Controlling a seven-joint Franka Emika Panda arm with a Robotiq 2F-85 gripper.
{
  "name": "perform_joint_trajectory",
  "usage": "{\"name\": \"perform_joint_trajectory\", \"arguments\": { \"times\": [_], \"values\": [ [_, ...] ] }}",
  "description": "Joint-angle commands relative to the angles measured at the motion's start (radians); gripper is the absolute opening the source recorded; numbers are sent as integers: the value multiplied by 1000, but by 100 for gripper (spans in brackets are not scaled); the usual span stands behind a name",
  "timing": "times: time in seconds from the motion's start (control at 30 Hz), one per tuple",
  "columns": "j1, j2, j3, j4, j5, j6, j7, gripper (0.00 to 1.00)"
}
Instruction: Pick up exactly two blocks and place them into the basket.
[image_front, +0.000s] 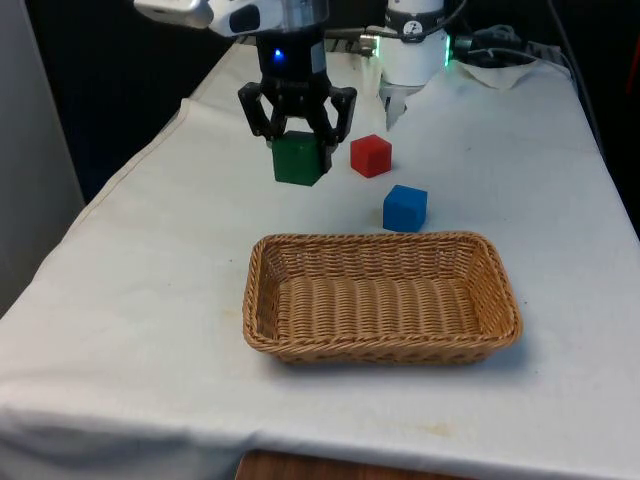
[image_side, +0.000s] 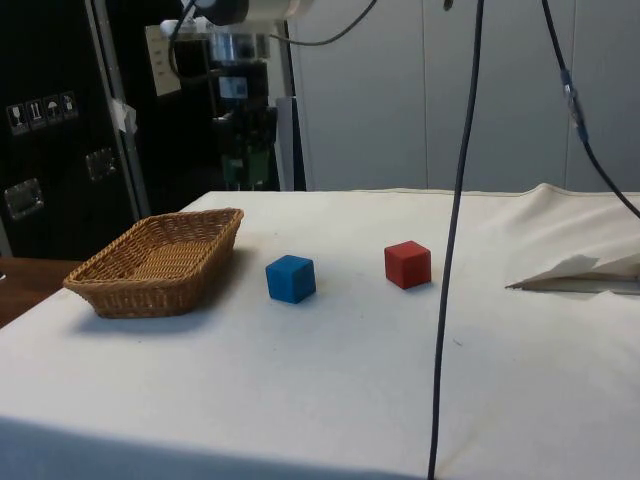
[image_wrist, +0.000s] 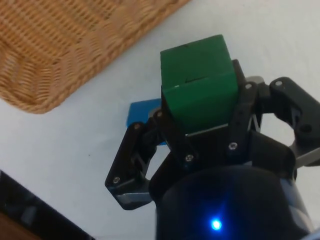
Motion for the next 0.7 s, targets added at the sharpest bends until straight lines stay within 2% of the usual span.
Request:
{"name": "perform_joint_trajectory", "arguments": {
  "times": [0.0, 0.07, 0.1, 0.3, 0.33, 0.37, 0.6, 0.63, 0.67],
  "values": [
    [5, 6, -2, 14, -7, -14, 13, 4],
    [1, 7, 8, 25, 0, -9, 12, 4],
    [5, 19, 9, 40, -4, -19, 26, 4],
    [4, 58, 27, 98, -4, -25, 53, 4],
    [2, 48, 26, 83, 0, -11, 42, 4],
    [4, 74, 31, 121, -3, -28, 62, 4],
    [-5, 161, 46, 222, 13, -47, 84, 4],
    [1, 151, 40, 205, 9, -31, 80, 4],
    [-7, 175, 47, 235, 16, -48, 85, 4]
  ]
}}
